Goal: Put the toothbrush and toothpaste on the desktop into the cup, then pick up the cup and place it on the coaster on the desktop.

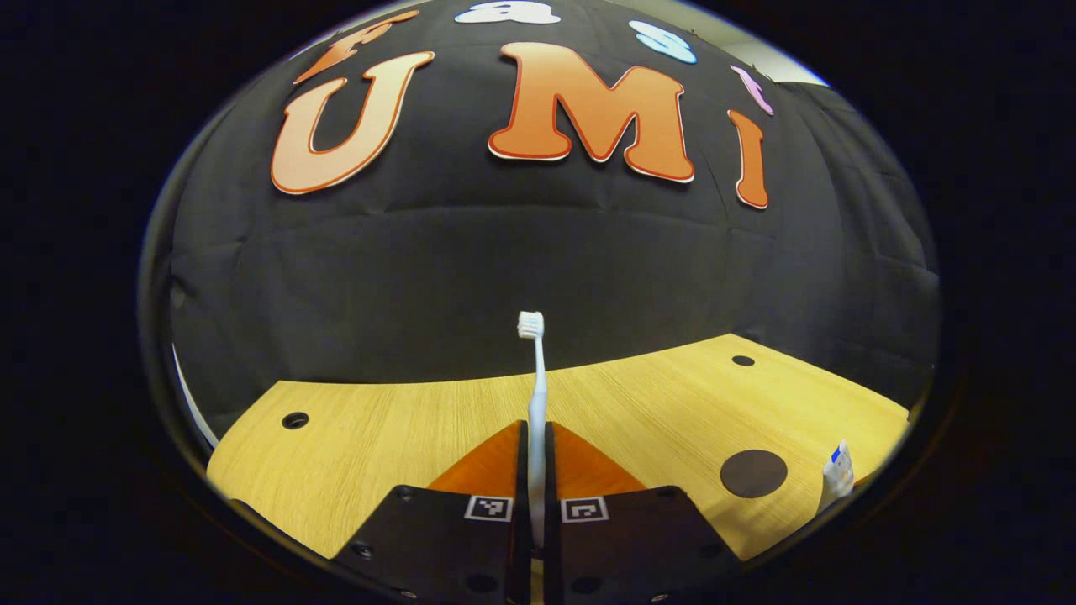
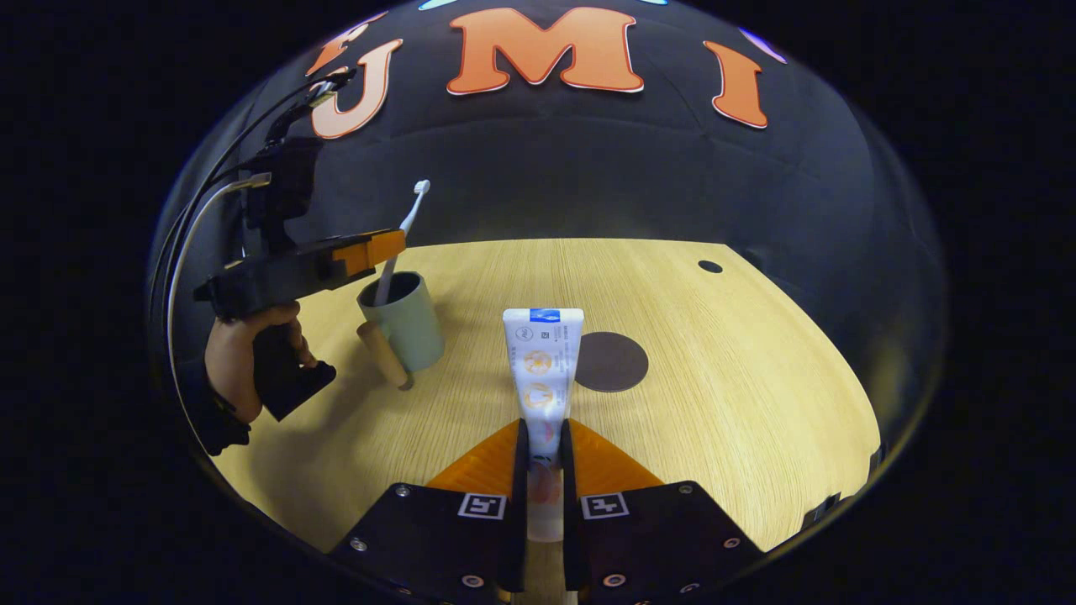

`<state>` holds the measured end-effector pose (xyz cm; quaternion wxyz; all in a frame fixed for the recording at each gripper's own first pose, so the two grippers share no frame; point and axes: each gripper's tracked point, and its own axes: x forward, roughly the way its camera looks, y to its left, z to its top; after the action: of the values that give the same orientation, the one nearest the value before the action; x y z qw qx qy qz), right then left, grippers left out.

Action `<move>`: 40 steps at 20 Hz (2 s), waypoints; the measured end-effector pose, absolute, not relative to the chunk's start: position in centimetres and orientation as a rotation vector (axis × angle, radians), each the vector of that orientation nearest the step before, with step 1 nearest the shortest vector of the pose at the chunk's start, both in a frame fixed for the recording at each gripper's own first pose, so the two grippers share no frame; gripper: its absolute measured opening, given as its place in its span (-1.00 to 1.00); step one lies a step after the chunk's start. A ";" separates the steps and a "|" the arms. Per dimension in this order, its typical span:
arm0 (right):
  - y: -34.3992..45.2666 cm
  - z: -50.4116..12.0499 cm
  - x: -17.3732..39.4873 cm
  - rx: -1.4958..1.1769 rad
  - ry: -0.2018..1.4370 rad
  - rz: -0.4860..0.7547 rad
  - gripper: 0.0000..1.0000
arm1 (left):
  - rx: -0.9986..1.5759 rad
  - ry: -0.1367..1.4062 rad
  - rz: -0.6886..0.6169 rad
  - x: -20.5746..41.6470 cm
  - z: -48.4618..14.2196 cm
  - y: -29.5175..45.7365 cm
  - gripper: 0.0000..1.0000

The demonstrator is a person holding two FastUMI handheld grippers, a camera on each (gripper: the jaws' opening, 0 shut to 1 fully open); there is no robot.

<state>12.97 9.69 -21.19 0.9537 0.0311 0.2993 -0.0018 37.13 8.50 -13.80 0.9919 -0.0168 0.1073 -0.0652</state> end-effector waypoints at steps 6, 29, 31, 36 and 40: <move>9.8 -21.2 13.2 0.064 0.608 -0.002 -0.64 | -0.033 0.219 -0.127 36.3 -14.2 8.7 -0.53; 19.5 -14.7 22.3 0.047 0.421 0.203 -0.64 | -0.036 0.209 -0.104 30.3 -12.7 12.7 -0.52; 20.4 -13.8 23.4 0.051 0.400 0.219 -0.64 | -0.032 0.221 -0.110 29.2 -13.1 12.8 -0.52; 22.1 -11.6 26.0 0.055 0.341 0.249 -0.64 | -0.031 0.230 -0.120 27.1 -13.3 12.5 -0.52; 23.6 -10.6 27.6 0.061 0.315 0.288 -0.65 | -0.022 0.222 -0.102 26.6 -13.3 13.1 -0.52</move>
<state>27.65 23.55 -10.64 0.9769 0.0305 0.1561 0.1429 26.62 13.11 -13.25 0.9925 -0.0110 0.1107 -0.0511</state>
